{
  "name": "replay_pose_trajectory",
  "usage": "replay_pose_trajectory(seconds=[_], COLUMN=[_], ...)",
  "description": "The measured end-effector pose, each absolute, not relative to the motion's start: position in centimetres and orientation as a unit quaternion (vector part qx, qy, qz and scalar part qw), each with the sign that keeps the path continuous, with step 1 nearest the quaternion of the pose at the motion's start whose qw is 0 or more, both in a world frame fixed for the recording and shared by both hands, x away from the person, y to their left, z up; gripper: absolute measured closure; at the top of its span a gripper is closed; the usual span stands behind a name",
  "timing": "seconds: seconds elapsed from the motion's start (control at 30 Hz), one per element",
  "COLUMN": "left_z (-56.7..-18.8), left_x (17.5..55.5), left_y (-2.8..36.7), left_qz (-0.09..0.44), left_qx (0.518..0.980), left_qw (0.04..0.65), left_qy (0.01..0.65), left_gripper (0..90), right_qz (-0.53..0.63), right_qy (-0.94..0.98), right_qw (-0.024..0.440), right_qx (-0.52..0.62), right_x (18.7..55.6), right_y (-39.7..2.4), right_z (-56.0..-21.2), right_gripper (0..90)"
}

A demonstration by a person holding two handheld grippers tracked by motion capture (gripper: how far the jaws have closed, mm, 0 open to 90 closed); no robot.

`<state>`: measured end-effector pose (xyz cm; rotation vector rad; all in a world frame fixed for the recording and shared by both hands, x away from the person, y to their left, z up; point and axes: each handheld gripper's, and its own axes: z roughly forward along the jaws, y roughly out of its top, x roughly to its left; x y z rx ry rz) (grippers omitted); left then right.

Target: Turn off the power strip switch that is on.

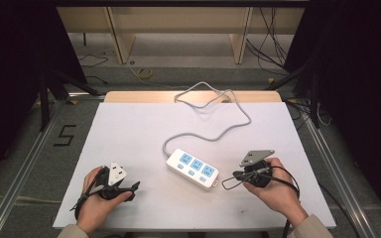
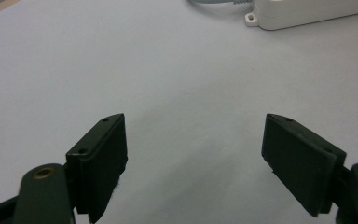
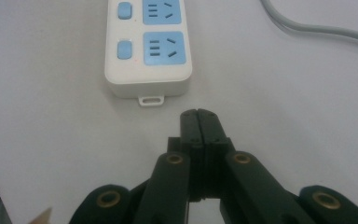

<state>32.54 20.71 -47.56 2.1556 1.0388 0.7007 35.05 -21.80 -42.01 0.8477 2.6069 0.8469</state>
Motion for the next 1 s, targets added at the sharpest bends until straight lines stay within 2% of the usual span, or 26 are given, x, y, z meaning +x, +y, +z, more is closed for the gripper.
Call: replay_pose_trajectory(seconds=[1.0], left_z=[-47.6], left_x=[32.5], left_y=[20.6], left_qz=[0.268], left_qx=[0.820], left_qw=[0.319], left_qy=[0.393], left_gripper=[22.2], right_qz=[0.284], right_qy=[0.911], right_qw=[0.129], right_qx=[0.268], right_x=[35.9], right_y=[-19.1], right_z=[-41.4], right_gripper=[90.0])
